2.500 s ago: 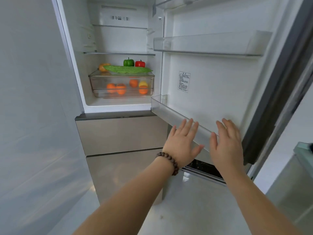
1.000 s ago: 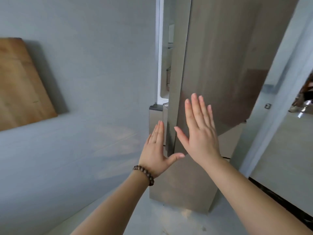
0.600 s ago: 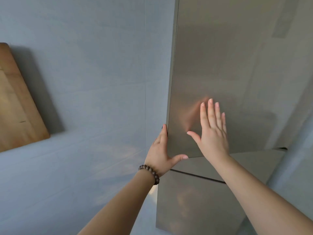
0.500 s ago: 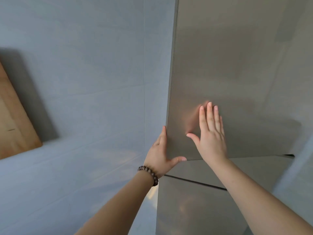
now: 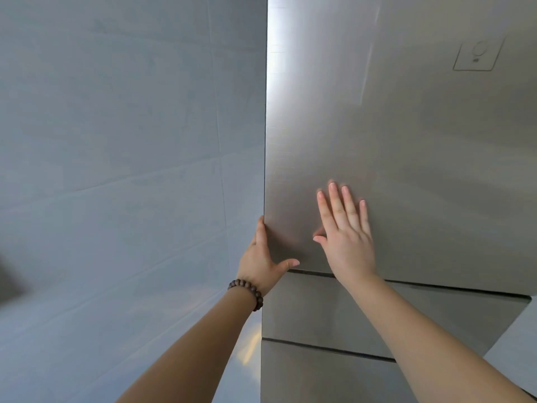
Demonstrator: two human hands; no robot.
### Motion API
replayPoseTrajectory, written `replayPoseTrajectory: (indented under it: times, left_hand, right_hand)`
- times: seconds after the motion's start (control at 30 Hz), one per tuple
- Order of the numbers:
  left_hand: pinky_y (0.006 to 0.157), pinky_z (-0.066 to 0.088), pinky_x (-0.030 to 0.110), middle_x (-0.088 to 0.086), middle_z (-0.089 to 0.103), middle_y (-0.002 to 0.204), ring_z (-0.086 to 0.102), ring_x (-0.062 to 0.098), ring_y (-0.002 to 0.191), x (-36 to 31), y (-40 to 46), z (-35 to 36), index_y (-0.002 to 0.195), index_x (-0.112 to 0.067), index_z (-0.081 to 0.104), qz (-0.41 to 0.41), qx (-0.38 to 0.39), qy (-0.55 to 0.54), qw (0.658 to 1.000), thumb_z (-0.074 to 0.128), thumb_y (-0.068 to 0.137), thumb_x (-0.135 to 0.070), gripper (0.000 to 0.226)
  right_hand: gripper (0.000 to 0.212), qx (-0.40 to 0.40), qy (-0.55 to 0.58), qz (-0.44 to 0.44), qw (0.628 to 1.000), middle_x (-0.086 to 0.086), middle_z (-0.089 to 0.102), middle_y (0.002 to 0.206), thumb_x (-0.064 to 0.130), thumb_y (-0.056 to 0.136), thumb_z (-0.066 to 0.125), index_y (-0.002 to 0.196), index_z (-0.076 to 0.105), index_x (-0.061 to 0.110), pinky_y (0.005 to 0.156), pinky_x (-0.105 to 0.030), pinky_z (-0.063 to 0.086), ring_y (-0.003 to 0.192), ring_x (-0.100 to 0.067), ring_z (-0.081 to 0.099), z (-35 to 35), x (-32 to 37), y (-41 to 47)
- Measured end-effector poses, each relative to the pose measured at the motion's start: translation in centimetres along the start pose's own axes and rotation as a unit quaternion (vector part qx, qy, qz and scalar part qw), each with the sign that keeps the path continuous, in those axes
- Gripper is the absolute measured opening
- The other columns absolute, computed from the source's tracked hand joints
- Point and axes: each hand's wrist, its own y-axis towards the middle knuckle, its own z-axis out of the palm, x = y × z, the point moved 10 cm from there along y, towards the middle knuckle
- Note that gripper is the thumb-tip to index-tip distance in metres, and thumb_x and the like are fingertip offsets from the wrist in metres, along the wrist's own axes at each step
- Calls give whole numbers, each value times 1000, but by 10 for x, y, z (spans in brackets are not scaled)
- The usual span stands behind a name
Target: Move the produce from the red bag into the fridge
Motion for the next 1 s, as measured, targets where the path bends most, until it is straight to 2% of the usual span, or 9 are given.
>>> replayPoseTrajectory:
  times: [0.23, 0.4, 0.5, 0.6, 0.7, 0.83, 1.0]
  left_hand:
    - [89, 52, 42, 4, 49, 136, 55, 26, 113, 15, 15, 11, 140, -44, -13, -9, -43, 8, 999, 79, 68, -40, 117]
    - [90, 51, 43, 4, 49, 136, 54, 27, 115, 13, 14, 9, 141, -42, -11, -3, -45, 11, 999, 76, 70, -39, 113]
    - [101, 43, 47, 2, 36, 147, 43, 26, 128, 5, 9, 4, 143, -39, -9, 11, -26, 32, 999, 70, 74, -47, 106]
    - [114, 25, 46, -2, 13, 157, 15, 21, 144, 2, 4, 0, 148, -26, -6, 27, -2, 88, 996, 56, 82, -55, 95]
    - [118, 11, 44, -2, -2, 159, -3, 18, 145, 7, -6, -1, 149, -20, -7, 16, 24, 162, 986, 43, 88, -58, 87]
    - [118, 4, 42, -1, -5, 159, -6, 18, 145, 4, -26, -3, 149, -20, -8, 25, 51, 194, 979, 36, 90, -60, 83]
    - [117, 2, 40, -1, -3, 159, -6, 16, 145, -6, -65, 0, 149, -19, -4, 52, 65, 195, 977, 34, 91, -60, 81]
  right_hand:
    - [94, -13, -9, -6, 1000, -5, 3, 158, 28, 78, 69, 149, 8, 16, 116, -52, 9, 145, -27, 3, 17, -1, 2]
    - [94, 17, -23, -13, 999, -4, 1, 158, 35, 81, 66, 149, 6, 16, 117, -51, 9, 145, -27, 3, 19, -2, 3]
    - [92, 38, -22, -11, 999, -4, 0, 158, 37, 82, 65, 150, 5, 17, 117, -50, 11, 145, -26, 2, 14, -1, 2]
    - [90, 55, -4, -11, 998, -2, 1, 158, 33, 82, 64, 150, 8, 18, 117, -49, 13, 146, -24, 2, 6, -3, 2]
    - [85, 99, 11, 0, 995, 0, -2, 158, 35, 85, 60, 150, 7, 18, 118, -45, 10, 146, -20, 0, 1, -6, -3]
    - [71, 136, 60, 44, 988, 0, -3, 158, 37, 93, 46, 149, 8, 16, 118, -36, -3, 145, -15, -7, -6, -14, -27]
    - [66, 155, 113, 89, 977, -4, 6, 158, 36, 94, 43, 148, 14, 13, 118, -35, -1, 146, -17, -2, -13, -16, -72]
